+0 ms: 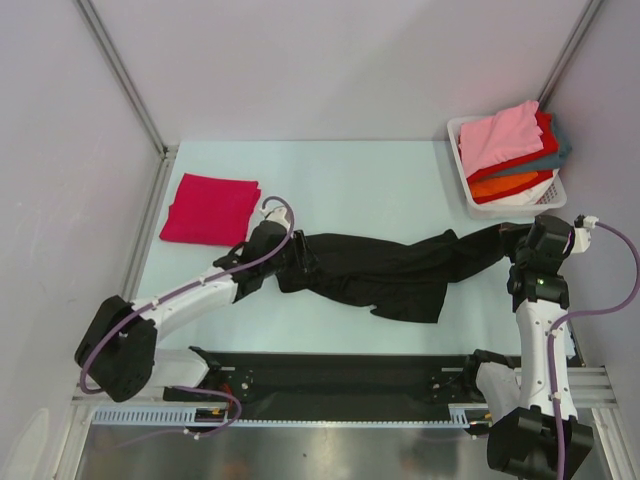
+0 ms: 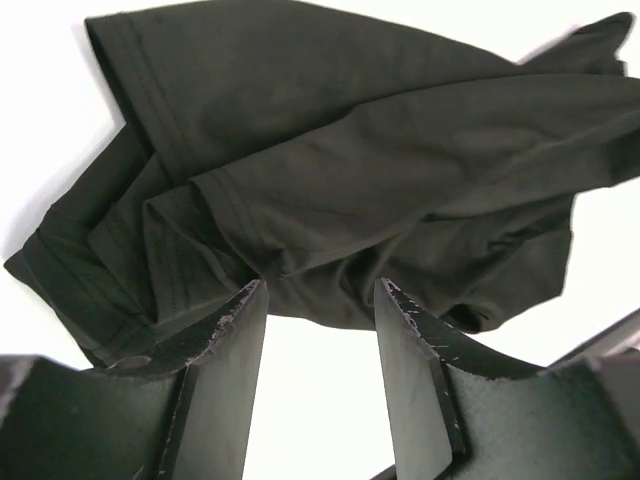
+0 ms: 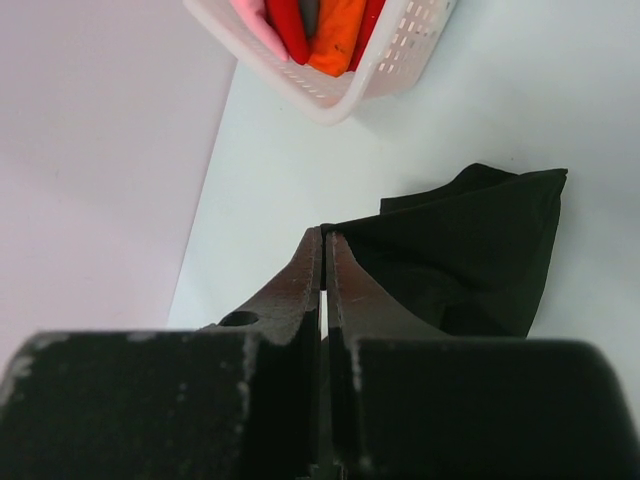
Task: Fold and stack the t-shirts
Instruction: Flatten the tshirt out
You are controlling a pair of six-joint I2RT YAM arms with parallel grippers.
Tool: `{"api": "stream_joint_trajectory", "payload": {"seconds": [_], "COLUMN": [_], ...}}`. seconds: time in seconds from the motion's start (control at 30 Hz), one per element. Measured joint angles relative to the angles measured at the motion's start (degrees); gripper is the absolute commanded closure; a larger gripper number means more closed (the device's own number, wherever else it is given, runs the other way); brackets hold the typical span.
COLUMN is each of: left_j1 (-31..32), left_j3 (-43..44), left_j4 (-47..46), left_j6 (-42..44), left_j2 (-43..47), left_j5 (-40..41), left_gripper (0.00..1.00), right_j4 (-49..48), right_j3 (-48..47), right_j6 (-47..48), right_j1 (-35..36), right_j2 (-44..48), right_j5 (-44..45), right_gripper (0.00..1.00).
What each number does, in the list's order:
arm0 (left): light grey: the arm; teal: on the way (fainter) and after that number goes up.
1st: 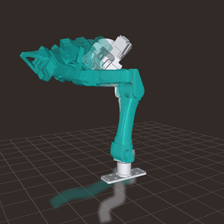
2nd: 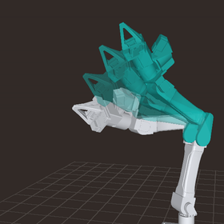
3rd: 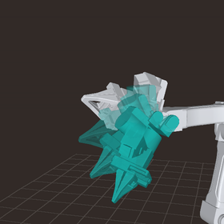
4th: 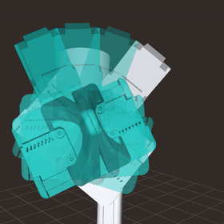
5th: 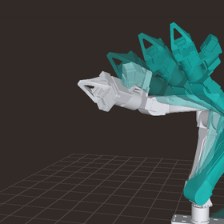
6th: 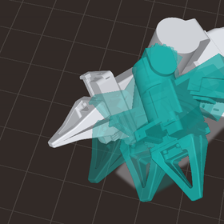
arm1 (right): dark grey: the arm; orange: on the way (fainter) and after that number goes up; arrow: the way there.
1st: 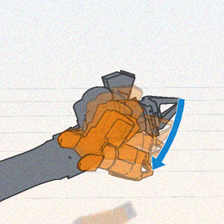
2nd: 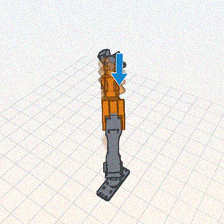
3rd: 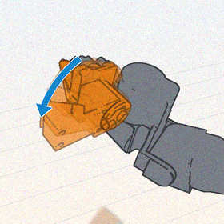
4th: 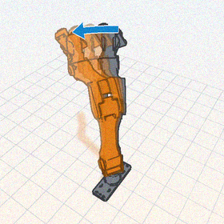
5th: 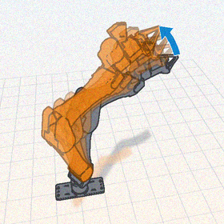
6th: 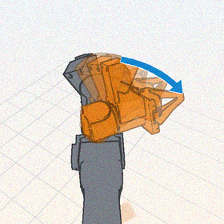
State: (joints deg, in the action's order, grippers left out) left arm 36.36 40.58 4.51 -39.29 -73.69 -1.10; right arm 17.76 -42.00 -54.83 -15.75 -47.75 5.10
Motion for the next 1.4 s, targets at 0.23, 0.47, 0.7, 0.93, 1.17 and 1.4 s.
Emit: {"api": "stream_joint_trajectory", "payload": {"seconds": [0.23,0.47,0.7,0.93,1.17,1.4], "left_j1": [0.26,0.92,1.77,2.34,3.32,3.82], "left_j3": [-0.02,-0.63,-2.75,-2.73,-2.29,-0.9], "left_j4": [-0.55,-0.7,-1.14,-2.67,-3.65,-4.09], "left_j6": [-0.31,-0.79,-2.45,-2.8,-2.8,-2.8], "left_j2": [-4.11,-5.66,-5.95,-8.7,-10.69,-12.22], "left_j5": [0.48,1.33,4.02,4.28,4.31,4.48], "left_gripper": [0.48,0.46,0.5,0.58,0.64,0.75], "right_j4": [-0.11,-0.11,-0.52,-0.81,-0.92,-0.94], "right_j3": [0.0,0.04,0.9,0.9,0.9,0.9], "right_j6": [0.0,0.02,0.0,0.02,0.02,0.09], "right_j1": [0.0,0.0,-0.02,-0.02,-0.02,-0.02], "right_j2": [0.02,0.02,0.02,0.0,0.0,0.0], "right_j5": [-0.26,-0.5,-0.92,-1.16,-1.49,-1.55], "right_gripper": [1.0,1.0,1.0,1.0,1.0,1.0]}}
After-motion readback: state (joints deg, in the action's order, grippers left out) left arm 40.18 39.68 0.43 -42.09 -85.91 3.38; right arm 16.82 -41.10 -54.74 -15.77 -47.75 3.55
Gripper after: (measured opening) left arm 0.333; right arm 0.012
